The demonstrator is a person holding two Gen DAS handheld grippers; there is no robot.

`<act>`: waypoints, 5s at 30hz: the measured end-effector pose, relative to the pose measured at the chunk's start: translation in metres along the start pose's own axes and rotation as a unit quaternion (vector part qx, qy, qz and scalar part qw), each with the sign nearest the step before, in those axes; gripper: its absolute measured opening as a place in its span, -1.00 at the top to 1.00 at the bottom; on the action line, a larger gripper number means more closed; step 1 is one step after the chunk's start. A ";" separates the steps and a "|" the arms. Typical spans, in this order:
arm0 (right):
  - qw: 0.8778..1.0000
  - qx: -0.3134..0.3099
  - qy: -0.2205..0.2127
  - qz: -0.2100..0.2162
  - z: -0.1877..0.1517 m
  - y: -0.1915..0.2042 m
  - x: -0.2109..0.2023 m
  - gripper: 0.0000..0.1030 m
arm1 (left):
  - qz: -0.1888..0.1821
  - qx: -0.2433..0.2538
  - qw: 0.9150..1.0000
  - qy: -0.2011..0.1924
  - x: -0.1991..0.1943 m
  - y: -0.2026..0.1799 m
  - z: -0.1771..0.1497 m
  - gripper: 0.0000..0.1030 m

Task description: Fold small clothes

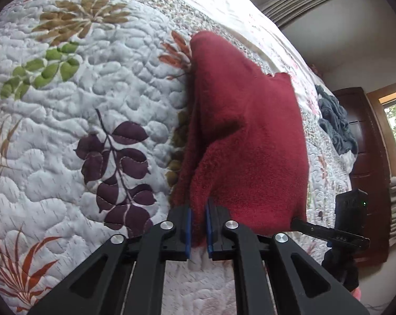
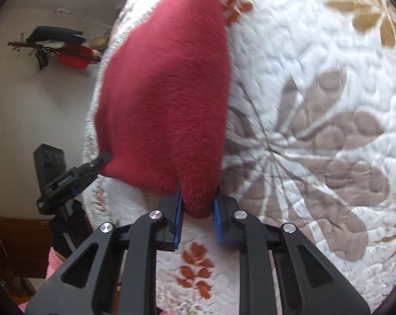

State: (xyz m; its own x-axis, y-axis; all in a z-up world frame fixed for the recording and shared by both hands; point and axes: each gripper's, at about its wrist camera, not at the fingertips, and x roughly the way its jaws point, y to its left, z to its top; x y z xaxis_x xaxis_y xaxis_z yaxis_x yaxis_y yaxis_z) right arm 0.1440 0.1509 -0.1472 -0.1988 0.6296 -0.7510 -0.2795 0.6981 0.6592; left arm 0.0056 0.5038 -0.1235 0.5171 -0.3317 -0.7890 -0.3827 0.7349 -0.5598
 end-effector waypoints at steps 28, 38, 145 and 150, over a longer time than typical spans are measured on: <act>0.997 -0.051 -0.027 -0.052 0.014 0.015 -0.020 0.07 | -0.054 -0.047 0.995 -0.068 0.011 -0.019 0.091 0.70; 0.996 -0.059 -0.027 -0.054 0.018 0.017 -0.018 0.07 | -0.055 -0.064 0.995 -0.044 0.015 0.008 0.086 0.50; 0.998 0.038 -0.043 -0.007 -0.203 -0.121 -0.103 0.48 | 0.045 0.144 0.985 0.082 0.038 -0.133 -0.237 -0.23; 0.997 0.027 -0.055 -0.036 -0.206 -0.105 -0.110 0.28 | 0.048 0.138 0.986 0.078 0.037 -0.135 -0.239 -0.23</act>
State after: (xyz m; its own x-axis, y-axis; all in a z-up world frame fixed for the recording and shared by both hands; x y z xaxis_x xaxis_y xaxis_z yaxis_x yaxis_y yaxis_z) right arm 0.0022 -0.0623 -0.1415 -0.0755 0.6087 -0.7898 -0.2379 0.7582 0.6071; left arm -0.1065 0.2507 -0.1375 0.3563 -0.3232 -0.8767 -0.1909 0.8933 -0.4069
